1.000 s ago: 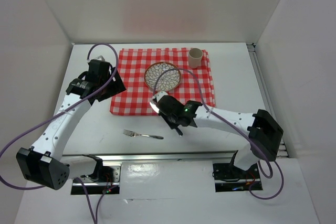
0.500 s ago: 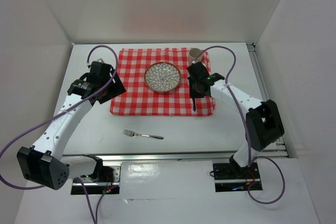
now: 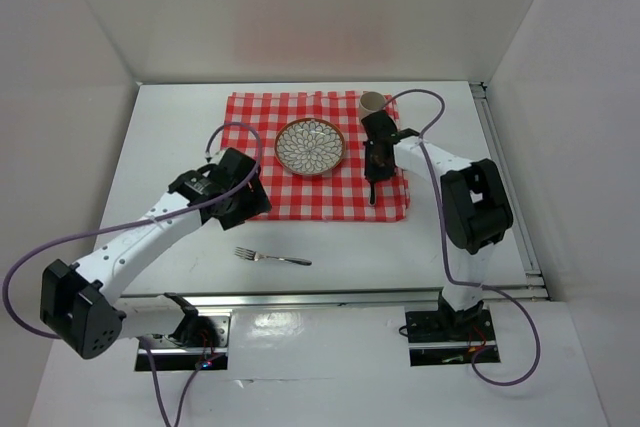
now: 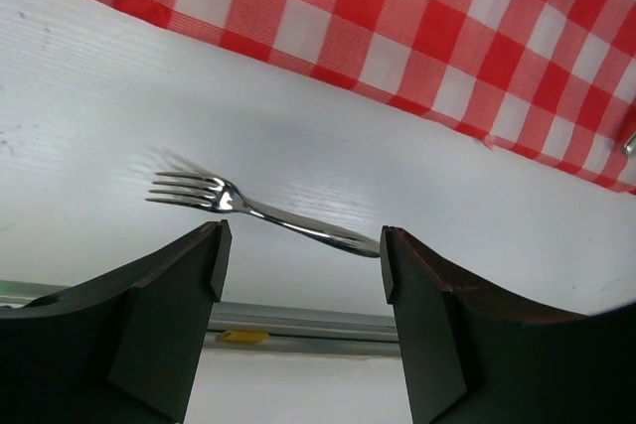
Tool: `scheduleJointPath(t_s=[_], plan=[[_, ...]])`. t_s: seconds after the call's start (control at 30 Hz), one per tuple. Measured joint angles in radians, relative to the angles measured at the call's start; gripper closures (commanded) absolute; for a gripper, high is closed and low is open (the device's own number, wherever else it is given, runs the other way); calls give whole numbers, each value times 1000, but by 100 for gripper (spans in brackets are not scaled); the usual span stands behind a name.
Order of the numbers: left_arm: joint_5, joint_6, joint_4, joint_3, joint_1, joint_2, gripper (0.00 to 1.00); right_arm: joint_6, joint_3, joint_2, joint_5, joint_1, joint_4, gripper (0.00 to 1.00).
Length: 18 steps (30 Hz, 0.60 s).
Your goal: Set the dinner table for one person
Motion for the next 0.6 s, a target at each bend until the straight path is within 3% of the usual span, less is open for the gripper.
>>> scheduleJointPath(t_s=[0.27,0.37,0.4,0.53,0.57,0.6], plan=[[-2,-103,21,-25,-96,52,21,-16,48,62,-3,-36,43,100],[-1,-130,23,-36,-113,80,21,-20,62,95,-2,-47,48,91],[0,-135,23,-36,-117,90,21,-21,64,105,-2,-50,48,85],[2,-174,15,-36,-133,120,21,-21,65,129,-3,-52,49,43],[2,-188,9,-34,-138,126,21,-27,65,129,-4,-52,50,21],[2,-202,4,-34,-144,133,21,-24,66,129,-3,-52,51,13]])
